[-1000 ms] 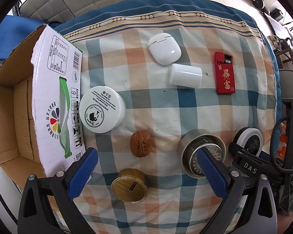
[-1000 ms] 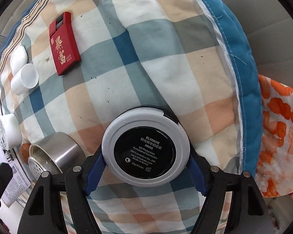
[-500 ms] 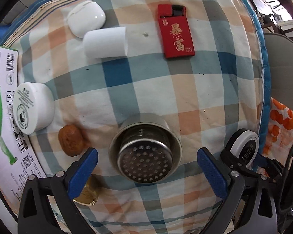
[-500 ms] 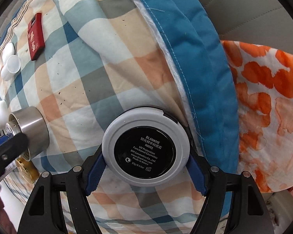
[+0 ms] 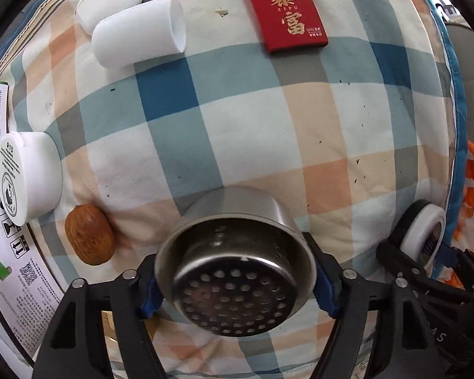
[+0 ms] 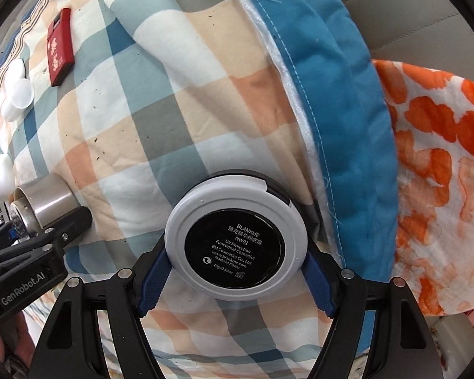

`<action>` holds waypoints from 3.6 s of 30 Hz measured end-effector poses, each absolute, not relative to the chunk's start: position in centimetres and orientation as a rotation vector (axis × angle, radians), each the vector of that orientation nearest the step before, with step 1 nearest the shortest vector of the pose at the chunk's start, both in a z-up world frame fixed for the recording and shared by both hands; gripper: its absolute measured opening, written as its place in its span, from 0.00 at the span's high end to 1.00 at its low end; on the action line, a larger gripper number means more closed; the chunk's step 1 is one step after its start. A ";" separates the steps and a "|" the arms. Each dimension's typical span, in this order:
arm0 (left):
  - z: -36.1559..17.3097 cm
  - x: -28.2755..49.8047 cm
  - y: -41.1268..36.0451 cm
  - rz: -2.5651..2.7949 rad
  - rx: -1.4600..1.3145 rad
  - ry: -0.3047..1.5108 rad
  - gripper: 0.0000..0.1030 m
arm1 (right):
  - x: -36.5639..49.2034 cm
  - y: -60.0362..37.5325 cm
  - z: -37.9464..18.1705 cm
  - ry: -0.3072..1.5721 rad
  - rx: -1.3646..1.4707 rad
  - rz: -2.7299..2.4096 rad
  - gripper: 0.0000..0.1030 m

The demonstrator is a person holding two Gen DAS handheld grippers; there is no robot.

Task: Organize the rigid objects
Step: 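Lift and carry the strainer cup and compact toward the cardboard box with both tools, then lower the strainer cup and compact into the box and open both tools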

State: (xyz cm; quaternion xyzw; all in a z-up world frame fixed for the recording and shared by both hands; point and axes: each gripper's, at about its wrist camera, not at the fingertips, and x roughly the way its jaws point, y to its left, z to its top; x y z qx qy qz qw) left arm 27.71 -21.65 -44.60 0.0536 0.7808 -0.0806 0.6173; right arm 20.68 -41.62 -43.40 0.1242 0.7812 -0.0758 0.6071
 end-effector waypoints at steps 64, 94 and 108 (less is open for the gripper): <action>-21.8 31.6 14.1 -0.018 -0.113 1.426 0.33 | 29.5 1.8 -24.0 1.517 0.026 0.186 0.26; -32.4 38.2 20.7 -0.090 -0.368 1.568 0.65 | 38.0 8.0 -38.6 1.644 -0.002 0.072 0.25; -31.6 36.7 20.3 -0.018 -0.251 1.586 0.58 | 35.9 7.5 -39.3 1.695 -0.015 0.071 0.16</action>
